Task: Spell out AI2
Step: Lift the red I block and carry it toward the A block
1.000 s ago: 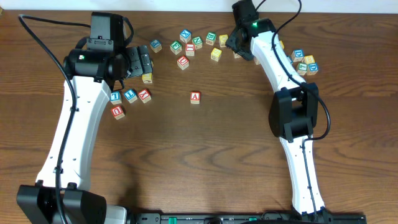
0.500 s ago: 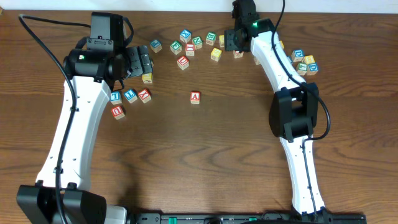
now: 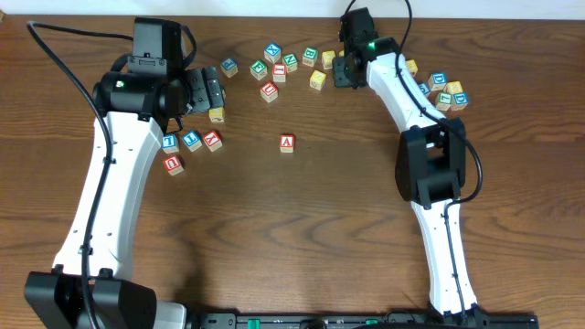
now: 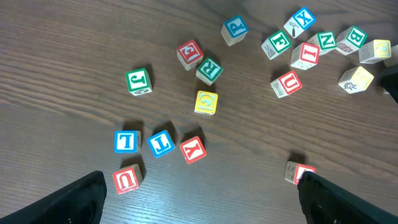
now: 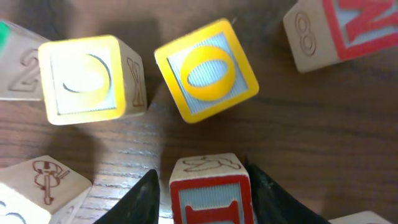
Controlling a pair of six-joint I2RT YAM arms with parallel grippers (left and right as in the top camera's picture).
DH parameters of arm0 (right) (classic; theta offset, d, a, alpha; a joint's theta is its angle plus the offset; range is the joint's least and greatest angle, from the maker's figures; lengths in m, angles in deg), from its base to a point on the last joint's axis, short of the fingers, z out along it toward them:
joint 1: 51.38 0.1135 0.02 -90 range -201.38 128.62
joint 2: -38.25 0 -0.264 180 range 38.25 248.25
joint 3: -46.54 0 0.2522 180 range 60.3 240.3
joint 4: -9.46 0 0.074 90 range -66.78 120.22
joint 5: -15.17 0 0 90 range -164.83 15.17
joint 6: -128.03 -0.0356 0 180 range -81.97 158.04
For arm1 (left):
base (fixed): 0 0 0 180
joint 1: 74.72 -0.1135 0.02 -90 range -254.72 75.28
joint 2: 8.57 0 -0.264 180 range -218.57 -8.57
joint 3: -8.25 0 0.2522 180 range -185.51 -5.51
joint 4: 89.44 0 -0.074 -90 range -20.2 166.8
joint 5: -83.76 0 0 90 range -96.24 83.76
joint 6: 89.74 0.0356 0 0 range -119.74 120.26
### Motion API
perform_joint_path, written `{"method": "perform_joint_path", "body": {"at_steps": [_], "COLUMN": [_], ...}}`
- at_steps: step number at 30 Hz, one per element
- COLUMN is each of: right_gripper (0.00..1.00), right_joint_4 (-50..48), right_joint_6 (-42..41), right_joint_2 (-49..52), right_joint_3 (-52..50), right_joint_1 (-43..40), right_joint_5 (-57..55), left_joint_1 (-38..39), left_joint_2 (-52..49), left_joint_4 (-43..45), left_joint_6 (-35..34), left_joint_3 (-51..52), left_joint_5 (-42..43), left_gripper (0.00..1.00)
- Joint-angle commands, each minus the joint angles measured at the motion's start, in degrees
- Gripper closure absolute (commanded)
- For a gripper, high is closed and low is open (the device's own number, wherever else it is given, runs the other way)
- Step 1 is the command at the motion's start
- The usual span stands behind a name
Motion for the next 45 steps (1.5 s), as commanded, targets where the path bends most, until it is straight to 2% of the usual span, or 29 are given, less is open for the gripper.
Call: {"method": "perform_joint_path", "body": {"at_steps": [1,17,29,35,45], "right_gripper": [0.62,0.73,0.75,0.80,0.75], "right_joint_4": [-0.2,2.8,4.7,12.0,23.8], "right_joint_6": [0.6,-1.0,-3.4,-8.0,-18.9], "right_joint_2": [0.5,-1.7,-5.9,-7.2,-7.1], "right_joint_3": [0.6,0.9,0.9,0.9,-1.7], "right_joint_1": [-0.3,-0.3,-0.2,0.3,3.3], "right_joint_5": [-0.7,-1.0,-1.1,-1.0,-0.5], "left_joint_1": [-0.1,-0.1,-0.1,-0.1,-0.1], "left_joint_2": [0.8,0.8,0.8,0.8,0.8], "left_joint_4": [-0.2,-0.2,-0.2,-0.2,-0.2], "left_joint_6": [0.5,0.5,0.5,0.5,0.5], "left_joint_3": [-0.5,-0.5,-0.5,-0.5,-0.5], "left_joint_5": [-0.7,-0.7,-0.7,-0.7,-0.7], "left_gripper": [0.02,0.02,0.03,0.02,0.02]}}
